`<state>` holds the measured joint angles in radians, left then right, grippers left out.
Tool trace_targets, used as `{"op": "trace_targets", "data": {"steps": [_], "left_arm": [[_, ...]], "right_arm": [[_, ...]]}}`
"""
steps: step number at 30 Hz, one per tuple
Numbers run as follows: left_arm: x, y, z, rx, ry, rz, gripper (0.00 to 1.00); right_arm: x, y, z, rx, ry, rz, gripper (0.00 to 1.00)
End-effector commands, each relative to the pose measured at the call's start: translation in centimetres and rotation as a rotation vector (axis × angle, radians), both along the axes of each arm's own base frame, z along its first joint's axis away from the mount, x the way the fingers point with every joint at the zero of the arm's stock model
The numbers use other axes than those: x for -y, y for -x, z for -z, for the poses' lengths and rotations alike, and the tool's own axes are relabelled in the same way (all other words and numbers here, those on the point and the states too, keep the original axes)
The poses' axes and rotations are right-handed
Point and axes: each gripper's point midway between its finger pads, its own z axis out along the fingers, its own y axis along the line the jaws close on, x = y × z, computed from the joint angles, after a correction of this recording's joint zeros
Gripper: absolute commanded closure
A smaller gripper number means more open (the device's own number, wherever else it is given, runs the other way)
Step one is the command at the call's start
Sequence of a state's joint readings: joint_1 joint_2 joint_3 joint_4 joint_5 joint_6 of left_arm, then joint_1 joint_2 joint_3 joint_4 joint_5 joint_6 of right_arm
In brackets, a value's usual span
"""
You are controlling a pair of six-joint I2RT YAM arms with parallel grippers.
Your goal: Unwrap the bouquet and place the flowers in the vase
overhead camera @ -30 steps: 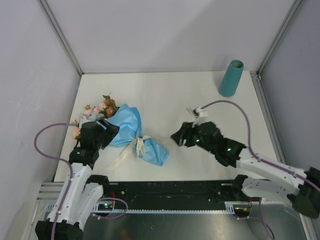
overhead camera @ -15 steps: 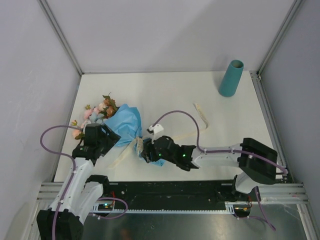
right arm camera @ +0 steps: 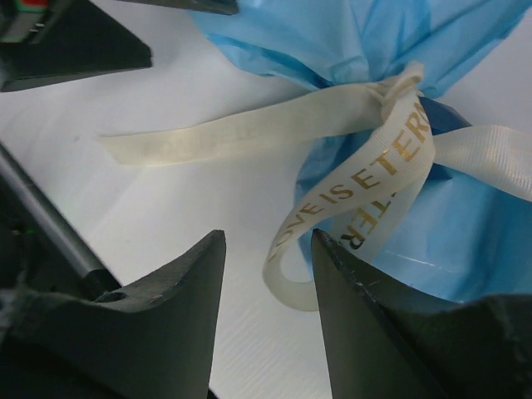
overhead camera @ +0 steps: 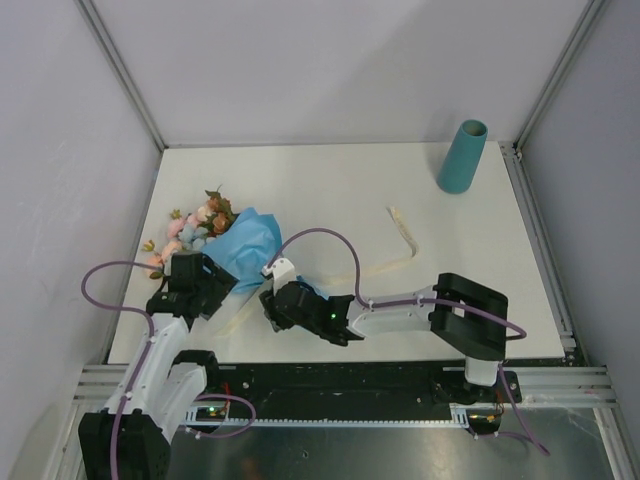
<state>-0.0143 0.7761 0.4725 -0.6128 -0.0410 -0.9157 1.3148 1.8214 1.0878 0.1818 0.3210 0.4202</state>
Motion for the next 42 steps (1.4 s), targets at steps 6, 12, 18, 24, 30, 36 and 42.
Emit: {"op": "trace_targets", "data": {"steps": [6, 12, 18, 24, 30, 36, 42], "left_arm": [[-0.7, -0.1, 0.9, -0.029, -0.002, -0.063, 0.24], [-1.1, 0.3, 2.0, -0.079, -0.02, -0.082, 0.27], [-1.3, 0.3, 2.3, -0.097, -0.034, -0.078, 0.29], [-1.5, 0.2, 1.8, -0.067, -0.038, -0.089, 0.3], [-1.2, -0.5, 0.5, -0.017, -0.015, -0.091, 0.3], [-0.9, -1.6, -1.9, 0.049, -0.019, -0.055, 0.28], [-2.1, -1.9, -4.3, 0.121, -0.092, -0.061, 0.26]], "right_arm": [[1.3, -2.2, -0.9, 0.066, 0.076, 0.135, 0.92], [3.6, -2.6, -4.6, 0.112, 0.039, 0.19, 1.0], [5.3, -3.2, -4.3, 0.112, 0.041, 0.243, 1.0], [6.6, -5.3, -3.6, 0.102, 0.042, 0.326, 1.0], [7.8, -9.1, -4.1, 0.103, 0.008, 0.39, 1.0], [8.0, -11.9, -4.8, 0.132, -0.021, 0.372, 1.0], [7.3, -10.2, -6.4, 0.146, -0.018, 0.273, 0.93]]}}
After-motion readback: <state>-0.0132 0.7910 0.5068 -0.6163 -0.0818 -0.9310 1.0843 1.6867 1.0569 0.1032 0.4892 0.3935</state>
